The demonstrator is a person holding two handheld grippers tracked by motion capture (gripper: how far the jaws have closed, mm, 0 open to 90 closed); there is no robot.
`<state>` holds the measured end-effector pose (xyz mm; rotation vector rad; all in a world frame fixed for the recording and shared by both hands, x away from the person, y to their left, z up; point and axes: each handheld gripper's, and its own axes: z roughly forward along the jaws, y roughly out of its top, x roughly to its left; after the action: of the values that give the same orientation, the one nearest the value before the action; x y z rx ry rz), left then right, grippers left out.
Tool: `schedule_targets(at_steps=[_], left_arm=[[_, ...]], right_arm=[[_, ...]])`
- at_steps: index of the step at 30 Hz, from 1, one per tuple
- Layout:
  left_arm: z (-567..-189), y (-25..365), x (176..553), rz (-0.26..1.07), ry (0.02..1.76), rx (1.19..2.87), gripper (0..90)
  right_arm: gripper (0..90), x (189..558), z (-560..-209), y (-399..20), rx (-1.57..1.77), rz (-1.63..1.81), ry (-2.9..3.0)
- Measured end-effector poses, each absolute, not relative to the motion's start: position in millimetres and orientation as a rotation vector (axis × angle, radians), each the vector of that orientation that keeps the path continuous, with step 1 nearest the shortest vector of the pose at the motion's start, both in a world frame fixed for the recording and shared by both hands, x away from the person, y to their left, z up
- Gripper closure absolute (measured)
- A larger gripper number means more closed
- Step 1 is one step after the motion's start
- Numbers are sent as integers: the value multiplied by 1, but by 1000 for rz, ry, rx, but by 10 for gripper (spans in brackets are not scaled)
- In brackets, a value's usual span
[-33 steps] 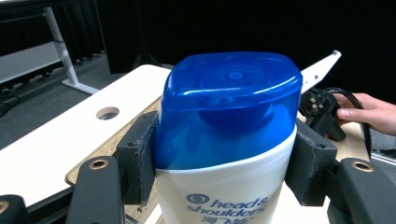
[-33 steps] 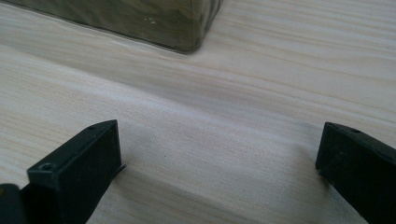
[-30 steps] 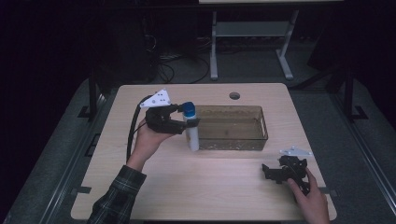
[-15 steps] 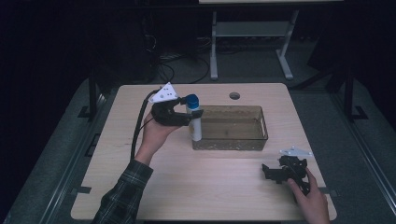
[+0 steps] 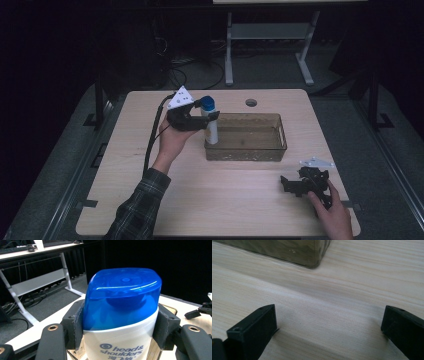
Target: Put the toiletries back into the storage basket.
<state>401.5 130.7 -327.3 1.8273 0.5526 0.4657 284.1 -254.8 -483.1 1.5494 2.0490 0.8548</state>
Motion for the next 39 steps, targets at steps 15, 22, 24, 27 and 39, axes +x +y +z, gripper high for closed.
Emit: schedule_targets(at_steps=[15,22,24,27,39], left_arm=[[-342,114,403,473,543,1871,354],[-354,111,404,464,553,1900,354],[-356,111,404,467,554,1903,354],[-361,110,404,468,562,1901,353],[-377,111,404,461,581,1926,353]], right_arm=[[0,284,-483,-255,1551,853,2048],[0,284,-483,-255,1548,854,2049],[0,284,-483,-255,1548,854,2049],[0,284,-483,-255,1549,854,2049],[0,284,-483,-255,1548,854,2049]])
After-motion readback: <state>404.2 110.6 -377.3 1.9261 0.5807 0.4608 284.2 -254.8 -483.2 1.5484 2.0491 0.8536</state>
